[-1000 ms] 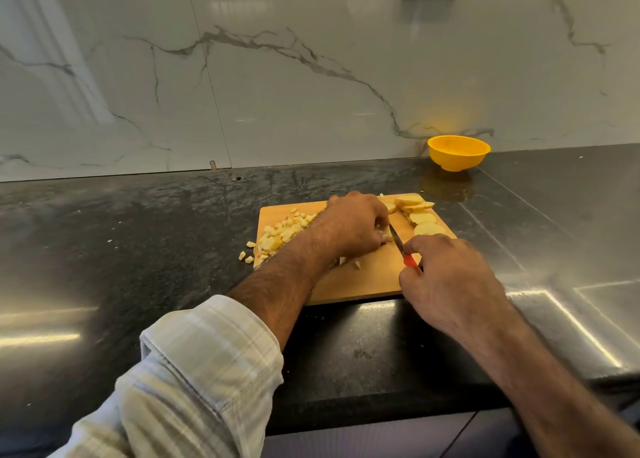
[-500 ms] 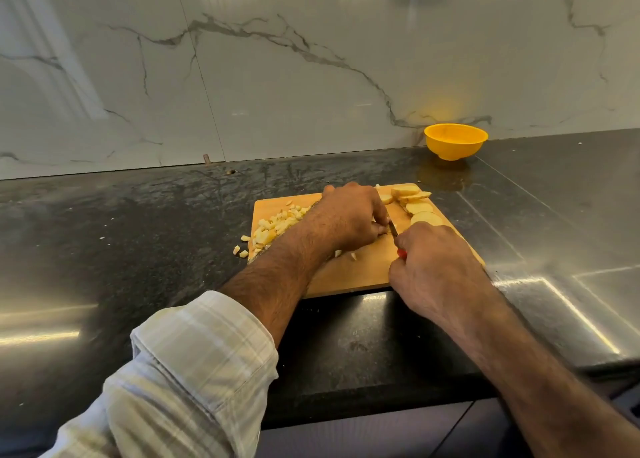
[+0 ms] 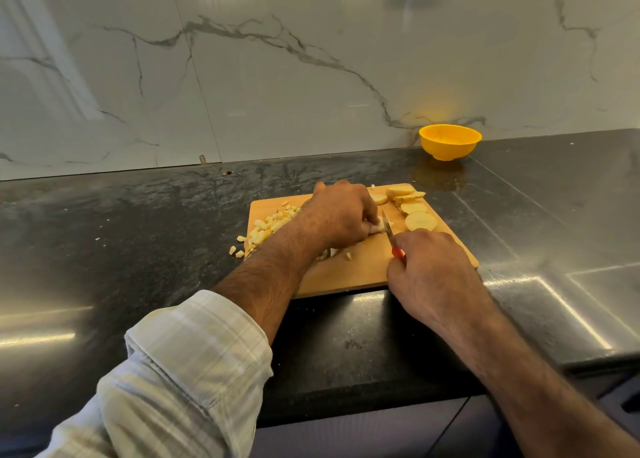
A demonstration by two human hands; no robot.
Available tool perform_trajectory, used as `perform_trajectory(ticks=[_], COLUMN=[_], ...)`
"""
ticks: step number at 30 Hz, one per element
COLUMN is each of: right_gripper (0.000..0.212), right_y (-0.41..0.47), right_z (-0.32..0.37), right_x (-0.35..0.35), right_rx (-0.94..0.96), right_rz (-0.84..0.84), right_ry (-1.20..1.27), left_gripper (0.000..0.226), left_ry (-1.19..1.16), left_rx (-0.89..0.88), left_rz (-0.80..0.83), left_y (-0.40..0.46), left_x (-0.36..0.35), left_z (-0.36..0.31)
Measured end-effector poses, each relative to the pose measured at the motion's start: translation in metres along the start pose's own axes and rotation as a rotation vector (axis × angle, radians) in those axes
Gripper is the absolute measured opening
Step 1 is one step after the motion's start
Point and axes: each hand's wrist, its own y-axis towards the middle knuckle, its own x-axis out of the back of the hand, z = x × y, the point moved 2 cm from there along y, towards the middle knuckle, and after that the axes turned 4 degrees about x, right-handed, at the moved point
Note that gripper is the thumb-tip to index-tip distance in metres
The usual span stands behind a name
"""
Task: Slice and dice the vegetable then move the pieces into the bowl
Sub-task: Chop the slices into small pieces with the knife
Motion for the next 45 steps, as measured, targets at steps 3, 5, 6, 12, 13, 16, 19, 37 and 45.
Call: perform_trajectory(ticks=[3, 5, 6, 12, 13, 16, 19, 37, 45], right_gripper=[0.034, 0.032, 0.032, 0.023, 0.022, 0.027, 0.021, 0.029, 0.029], right_y=[0.000, 0.000, 0.000, 0.006, 0.008, 0.016, 0.014, 0.004, 0.012], right_z=[0.005, 0.007, 0.009, 0.013, 0.014, 0.018, 0.017, 0.027, 0.025], right_x=[0.003, 0.003, 0.003, 0.000, 0.002, 0.008, 0.009, 0.005, 0.007], right_rx=[0.011, 0.016, 0.017, 0.026, 0.018, 0.013, 0.036, 0.008, 0.021], right_rz=[0.034, 0.047, 0.049, 0.065, 0.062, 0.060, 0.066, 0.127, 0.101], right_ry=[-0.012, -0.025, -0.034, -0.061, -0.051, -0.031, -0.041, -0.055, -0.041], left_gripper=[0.020, 0.020, 0.021, 0.018, 0.018, 0.017, 0.016, 0.011, 0.008], left_ry=[0.002, 0.000, 0.000, 0.006, 0.015, 0.029, 0.031, -0.041, -0.112], left_rx=[0.005, 0.002, 0.001, -0.015, -0.016, -0.008, -0.004, -0.010, 0.002], left_rz=[0.003, 0.002, 0.003, -0.001, 0.002, 0.008, -0.019, -0.039, -0.035], left_y=[0.000, 0.001, 0.001, 0.003, 0.004, 0.006, 0.006, 0.011, 0.012], left_x=[0.001, 0.000, -0.001, -0.002, -0.003, -0.003, -0.003, -0.005, -0.005], left_z=[0.000, -0.002, -0.002, 0.000, 0.000, 0.000, 0.000, 0.009, 0.015])
